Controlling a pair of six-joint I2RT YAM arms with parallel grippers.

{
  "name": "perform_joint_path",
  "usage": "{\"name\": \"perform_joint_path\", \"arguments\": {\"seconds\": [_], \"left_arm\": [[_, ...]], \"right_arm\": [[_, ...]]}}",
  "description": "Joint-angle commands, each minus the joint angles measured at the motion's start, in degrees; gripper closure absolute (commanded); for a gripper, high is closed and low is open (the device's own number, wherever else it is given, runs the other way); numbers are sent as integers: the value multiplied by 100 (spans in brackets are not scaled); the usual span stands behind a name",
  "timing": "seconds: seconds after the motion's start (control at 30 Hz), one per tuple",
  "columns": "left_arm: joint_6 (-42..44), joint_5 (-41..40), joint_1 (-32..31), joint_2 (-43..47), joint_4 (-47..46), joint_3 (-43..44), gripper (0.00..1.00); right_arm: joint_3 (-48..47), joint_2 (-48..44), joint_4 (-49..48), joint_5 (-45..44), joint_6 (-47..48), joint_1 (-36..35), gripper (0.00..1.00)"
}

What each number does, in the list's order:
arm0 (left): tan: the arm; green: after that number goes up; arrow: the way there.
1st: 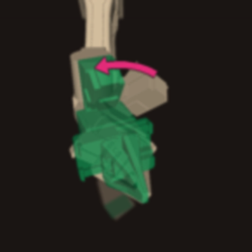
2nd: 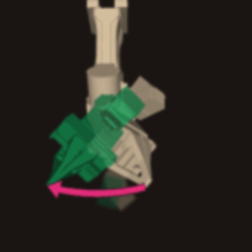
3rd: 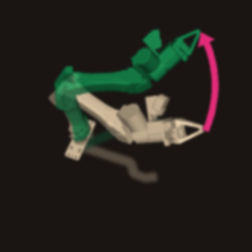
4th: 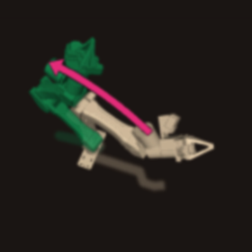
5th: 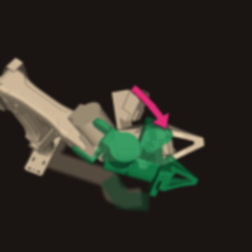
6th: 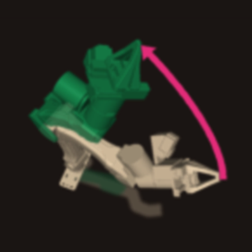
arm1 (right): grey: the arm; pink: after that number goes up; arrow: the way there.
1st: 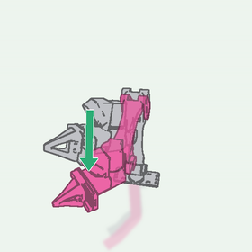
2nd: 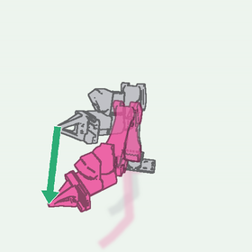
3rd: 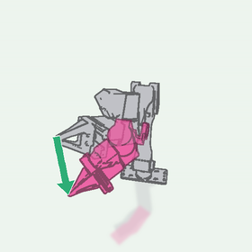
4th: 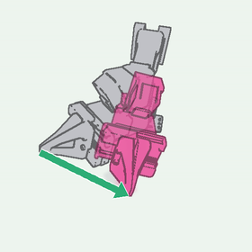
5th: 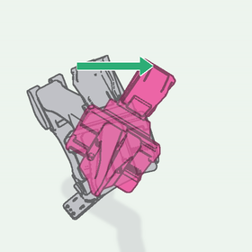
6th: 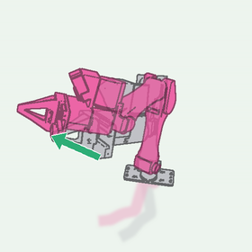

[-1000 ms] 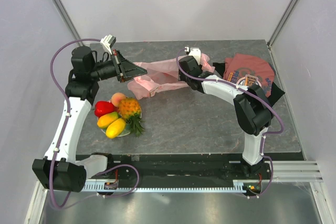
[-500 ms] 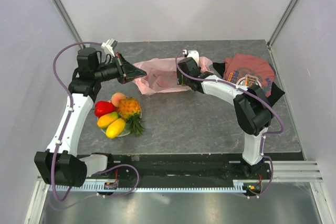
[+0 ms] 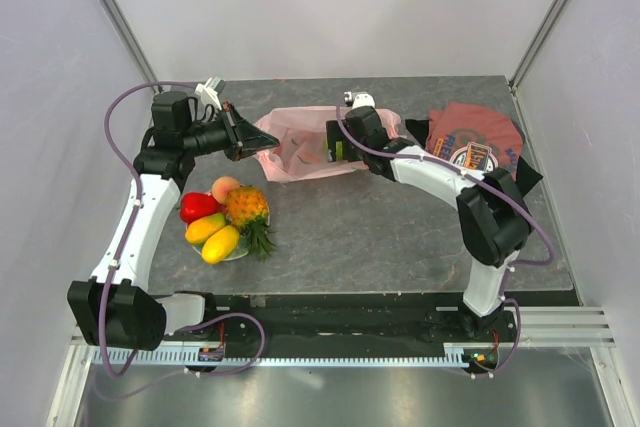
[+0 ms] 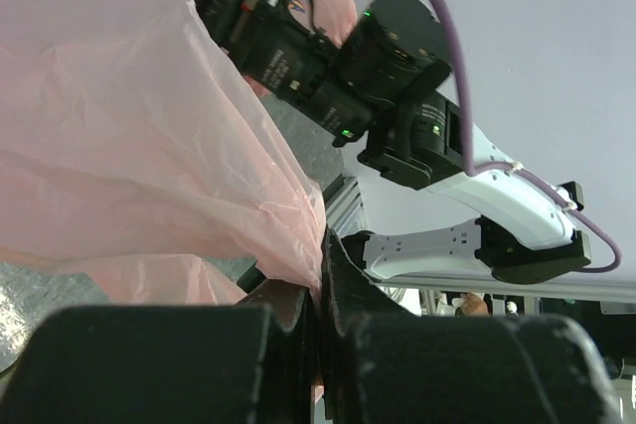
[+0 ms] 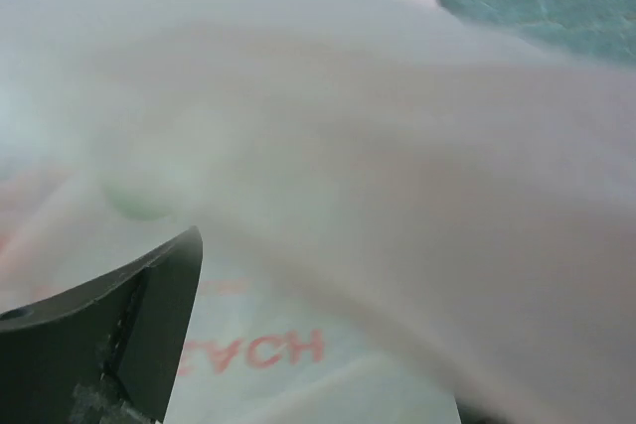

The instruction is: Place the fruits into the plastic bag

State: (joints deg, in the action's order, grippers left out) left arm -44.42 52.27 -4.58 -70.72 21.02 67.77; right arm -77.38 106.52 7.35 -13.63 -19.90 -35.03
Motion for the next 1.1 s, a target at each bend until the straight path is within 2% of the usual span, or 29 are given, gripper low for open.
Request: {"name": "perform_joint_path", "arguments": {"seconds": [0.0,0.17,0.33,0.63,0.9,1.07], "left_arm": [[250,-112,27,-38,-18,52,98],[206,-208,27,-100,-10,44,99],[101,-244,27,-162,-18,122,98],[92,-446,27,-267,-19,167,98],[83,-490,27,-302,-71,210,98],[30,-437,27,-294,-106,255,98]], "right_arm": [[285,-807,-972,861,22,4,3],[549,-1229,-1447,1345,-303,-4,4],[689,-1388,-1632,2204,-620,-13,5],[989,-2389,-1693,2285,-726,-154,6],[760,-2487,-1386,2848,-717,-452,6],[672,-2083,-991,2769,-804,-725,6]]}}
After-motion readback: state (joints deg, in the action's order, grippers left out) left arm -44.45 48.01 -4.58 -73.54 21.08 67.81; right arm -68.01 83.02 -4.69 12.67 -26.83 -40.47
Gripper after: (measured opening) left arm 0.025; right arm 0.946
